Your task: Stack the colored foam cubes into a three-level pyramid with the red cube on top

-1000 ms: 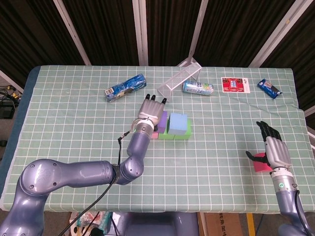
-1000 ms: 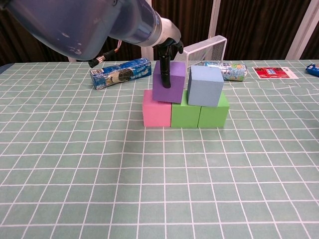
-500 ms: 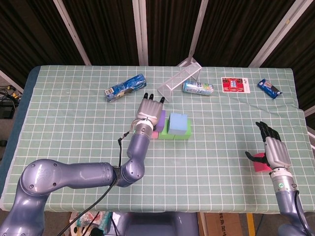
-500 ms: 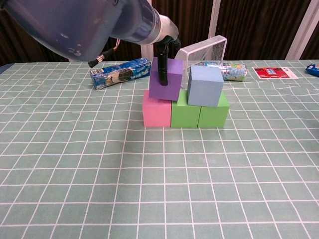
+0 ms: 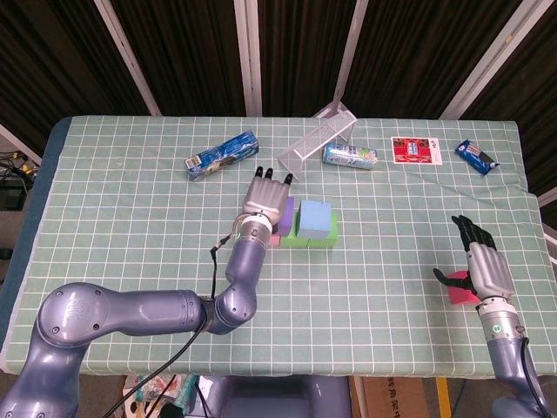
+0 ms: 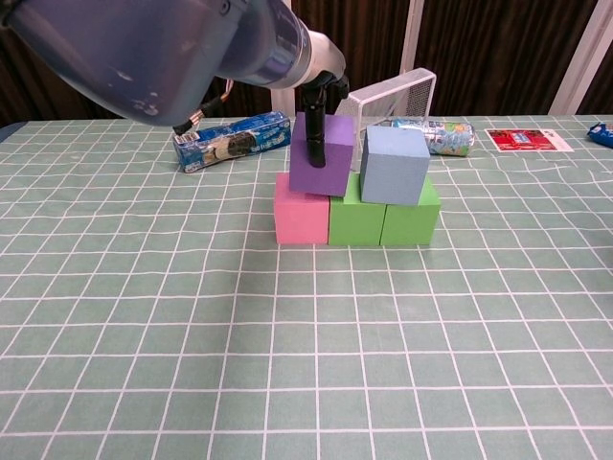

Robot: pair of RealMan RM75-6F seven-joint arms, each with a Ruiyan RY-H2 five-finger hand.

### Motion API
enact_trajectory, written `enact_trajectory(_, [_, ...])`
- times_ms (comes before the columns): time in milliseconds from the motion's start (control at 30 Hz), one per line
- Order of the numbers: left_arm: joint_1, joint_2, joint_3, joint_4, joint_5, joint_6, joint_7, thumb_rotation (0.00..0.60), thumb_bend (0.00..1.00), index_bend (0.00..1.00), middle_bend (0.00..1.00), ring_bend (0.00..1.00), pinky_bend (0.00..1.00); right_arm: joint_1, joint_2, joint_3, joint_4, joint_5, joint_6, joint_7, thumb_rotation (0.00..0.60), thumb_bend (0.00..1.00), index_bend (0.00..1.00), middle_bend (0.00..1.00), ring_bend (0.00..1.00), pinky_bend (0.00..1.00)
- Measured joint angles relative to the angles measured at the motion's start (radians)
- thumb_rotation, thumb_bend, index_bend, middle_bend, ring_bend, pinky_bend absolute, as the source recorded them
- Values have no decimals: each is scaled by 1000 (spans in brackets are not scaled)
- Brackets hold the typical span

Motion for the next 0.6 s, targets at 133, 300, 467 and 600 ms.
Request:
enact_trajectory(133, [6, -5, -4, 2, 12, 0, -6, 600, 258, 0, 415, 66, 37, 0, 0, -1, 0, 0, -1, 0, 600, 262, 0, 0, 0, 0])
enact_trajectory(300, [12, -12, -7, 5, 23, -1, -11, 600, 258, 0, 414, 66, 37, 1, 0, -3, -1, -1, -3, -3, 600, 262, 0, 0, 0, 0])
enact_trajectory(467, [17, -20, -10, 9, 32, -4, -16, 600, 258, 0, 413, 66, 37, 1, 0, -4, -1, 2, -4, -4, 600, 262, 0, 0, 0, 0])
enact_trajectory(600, [20, -25, -14, 13, 41, -5, -22, 600, 258, 0, 413, 66, 37, 2, 0, -4, -1, 3, -5, -5, 600, 261, 0, 0, 0, 0])
